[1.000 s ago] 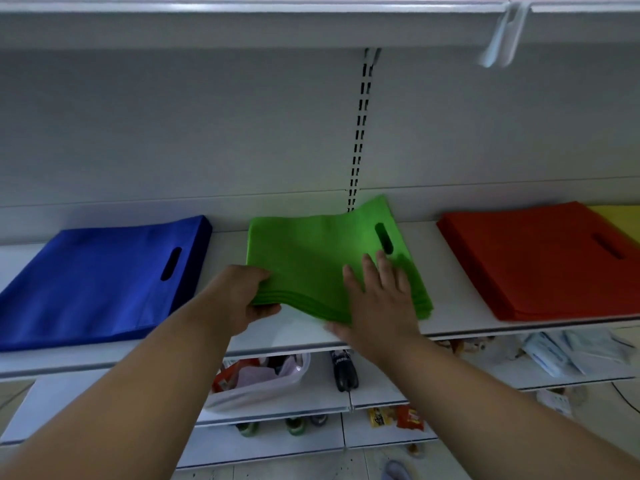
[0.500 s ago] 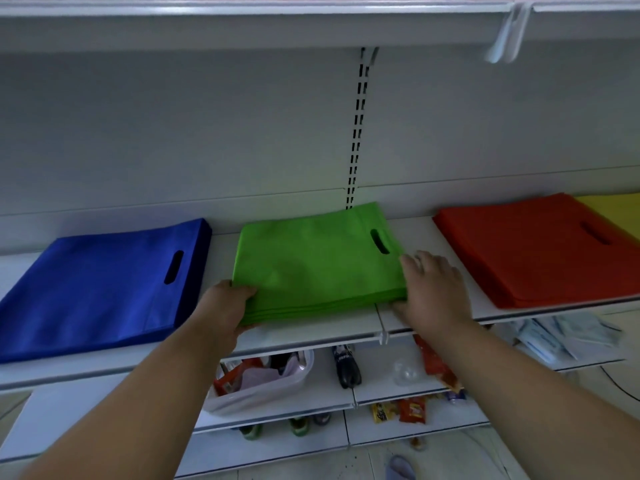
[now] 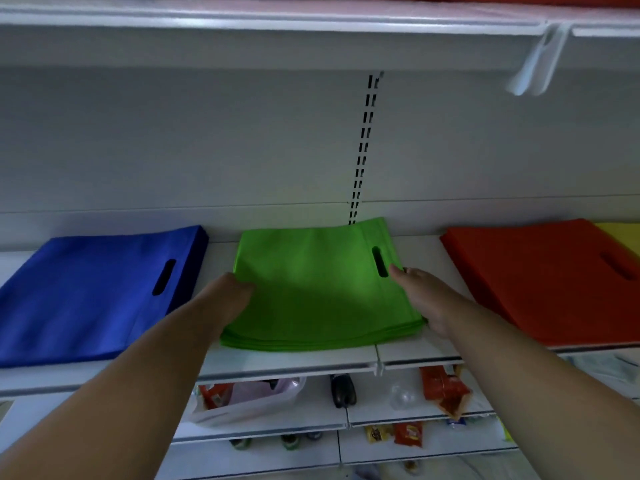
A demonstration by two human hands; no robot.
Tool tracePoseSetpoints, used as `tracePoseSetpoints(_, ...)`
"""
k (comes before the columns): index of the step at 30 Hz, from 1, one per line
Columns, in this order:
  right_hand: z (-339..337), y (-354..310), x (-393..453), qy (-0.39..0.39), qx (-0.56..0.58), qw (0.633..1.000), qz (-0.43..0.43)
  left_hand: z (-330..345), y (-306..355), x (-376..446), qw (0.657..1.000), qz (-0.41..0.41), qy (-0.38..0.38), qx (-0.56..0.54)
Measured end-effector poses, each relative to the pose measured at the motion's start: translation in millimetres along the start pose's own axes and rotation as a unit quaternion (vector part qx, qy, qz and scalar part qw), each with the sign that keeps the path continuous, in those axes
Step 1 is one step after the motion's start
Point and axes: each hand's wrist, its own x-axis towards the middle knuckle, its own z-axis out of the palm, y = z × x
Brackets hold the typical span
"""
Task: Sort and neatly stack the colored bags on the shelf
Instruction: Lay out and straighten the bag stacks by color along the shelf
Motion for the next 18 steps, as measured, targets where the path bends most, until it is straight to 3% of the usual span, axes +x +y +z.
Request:
tracePoseSetpoints(3, 4, -15, 24, 0.025, 0.032, 0.999, -0.004, -3, 9, 19, 1.000, -0.003, 0.026, -0.014)
tracePoseSetpoints(6, 7, -14, 29, 0.056, -0.025, 0.997, -0.048, -3, 16, 3, 0.996, 0.036, 0.080, 0.013)
tracePoseSetpoints(9, 10, -6, 23, 0.082, -0.032, 0.991, -0.100, 2, 4, -13, 0.993, 0.066, 0.065, -0.072)
tracePoseSetpoints(18, 5, -4, 2, 0.063, 0.006, 0.996, -0.068, -9, -9, -14, 0.970, 0.023, -0.012, -0.241)
